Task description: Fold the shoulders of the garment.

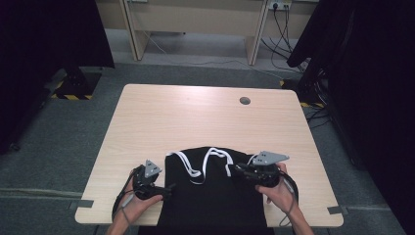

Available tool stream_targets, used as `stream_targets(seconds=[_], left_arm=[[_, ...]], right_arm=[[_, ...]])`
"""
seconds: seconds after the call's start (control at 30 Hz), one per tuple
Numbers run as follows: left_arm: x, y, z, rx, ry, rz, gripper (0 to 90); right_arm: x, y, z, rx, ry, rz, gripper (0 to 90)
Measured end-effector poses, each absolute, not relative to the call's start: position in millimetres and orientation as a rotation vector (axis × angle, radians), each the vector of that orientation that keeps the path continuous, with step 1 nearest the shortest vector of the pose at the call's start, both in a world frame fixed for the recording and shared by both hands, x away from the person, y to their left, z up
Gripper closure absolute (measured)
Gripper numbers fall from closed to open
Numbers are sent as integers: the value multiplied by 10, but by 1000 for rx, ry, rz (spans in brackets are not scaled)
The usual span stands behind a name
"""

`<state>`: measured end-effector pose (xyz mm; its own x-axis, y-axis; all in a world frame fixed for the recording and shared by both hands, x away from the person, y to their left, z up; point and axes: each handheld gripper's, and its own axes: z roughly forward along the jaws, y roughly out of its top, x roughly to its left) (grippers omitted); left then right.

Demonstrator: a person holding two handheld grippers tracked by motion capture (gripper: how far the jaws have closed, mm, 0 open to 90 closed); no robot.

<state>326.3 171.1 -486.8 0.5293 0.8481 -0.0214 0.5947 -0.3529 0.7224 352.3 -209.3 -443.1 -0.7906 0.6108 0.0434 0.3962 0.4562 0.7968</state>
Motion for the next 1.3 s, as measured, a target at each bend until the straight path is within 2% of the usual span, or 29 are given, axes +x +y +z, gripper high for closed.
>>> stream_targets(seconds=[0.13,0.37,0.67,0.77,1.0,1.3], left_arm=[[3263,1711,-4868,2079,1166,471,0],[3263,1710,-4869,2079,1166,471,0],[3264,1711,-4869,2079,1166,471,0],[3263,1711,-4868,2079,1166,471,0],[3263,1710,-4869,2079,1166,471,0],[3264,1711,-4868,2079,1166,471,0]], right_arm=[[3398,-2188,-4394,886,2442,1259,674],[3343,-2259,-4305,889,2410,1257,630],[3666,-2027,-4325,896,2435,1206,597],[3709,-1960,-4406,897,2469,1162,597],[3457,-2007,-4707,839,2548,1039,583],[3555,-2264,-4467,943,2435,1074,525]])
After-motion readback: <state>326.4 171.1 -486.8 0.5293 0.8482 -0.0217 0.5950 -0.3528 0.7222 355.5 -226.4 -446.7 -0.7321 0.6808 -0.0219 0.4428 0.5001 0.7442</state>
